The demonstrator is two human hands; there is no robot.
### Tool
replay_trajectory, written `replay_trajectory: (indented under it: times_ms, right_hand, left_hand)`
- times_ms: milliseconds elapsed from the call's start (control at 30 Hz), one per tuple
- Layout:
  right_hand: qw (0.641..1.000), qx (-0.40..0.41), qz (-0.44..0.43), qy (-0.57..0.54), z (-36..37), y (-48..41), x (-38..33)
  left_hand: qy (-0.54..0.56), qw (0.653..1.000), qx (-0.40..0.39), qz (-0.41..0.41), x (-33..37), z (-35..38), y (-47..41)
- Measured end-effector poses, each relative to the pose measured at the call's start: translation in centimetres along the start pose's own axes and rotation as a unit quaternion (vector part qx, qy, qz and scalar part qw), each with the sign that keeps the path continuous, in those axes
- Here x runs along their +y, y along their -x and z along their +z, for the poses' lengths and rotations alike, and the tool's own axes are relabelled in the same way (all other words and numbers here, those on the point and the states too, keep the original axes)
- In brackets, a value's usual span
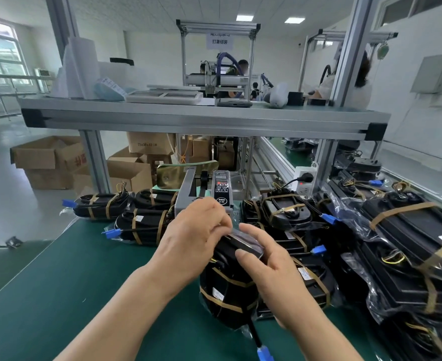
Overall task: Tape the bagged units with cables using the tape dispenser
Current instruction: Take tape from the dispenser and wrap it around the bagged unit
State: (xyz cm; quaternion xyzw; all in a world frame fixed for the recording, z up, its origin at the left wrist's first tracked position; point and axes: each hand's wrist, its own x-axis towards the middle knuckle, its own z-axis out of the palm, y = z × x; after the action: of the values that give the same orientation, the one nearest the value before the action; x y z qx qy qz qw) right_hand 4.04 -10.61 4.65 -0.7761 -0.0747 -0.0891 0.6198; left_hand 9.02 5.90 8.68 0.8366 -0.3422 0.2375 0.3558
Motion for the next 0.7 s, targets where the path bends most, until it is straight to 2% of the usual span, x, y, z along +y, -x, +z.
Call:
replay_trajectory:
  times_ms: [100, 267, 400, 467, 567, 633, 700]
  right_hand:
    - [1.000, -0.011, -0.005, 0.021, -0.2, 0.2, -0.6]
    - [0.998, -0.049, 0.020, 0.034, 0.3, 0.3, -1.2]
    - [0.998, -0.029, 0.021, 0.046, 0.3, 0.3, -1.3]
    - [0.999, -0.021, 0.007, 0.049, 0.2, 0.3, -1.1]
    - [0.999, 0.036, 0.025, 0.010, -0.2, 0.4, -0.7]
    - [0.993, 0.101, 0.056, -0.022, -0.5, 0.5, 0.0]
    - [0.985, 0.145, 0.087, -0.040, -0.6, 0.6, 0.3]
  left_hand:
    - [-0.029, 0.999, -0.001, 0.039, 0.4, -0.4, -0.7]
    - [-0.006, 0.997, -0.045, 0.063, 0.5, -1.6, -2.3]
    - [0.026, 0.996, -0.064, 0.055, 0.4, -1.8, -2.9]
    - [0.073, 0.996, -0.045, 0.009, -0.1, -1.9, -2.9]
    - [0.103, 0.986, 0.057, -0.117, -1.9, -1.7, -2.4]
    - [0.142, 0.948, 0.127, -0.254, -3.6, -0.7, -1.7]
    - [0.249, 0.868, 0.162, -0.398, -5.6, 1.0, -1.0]
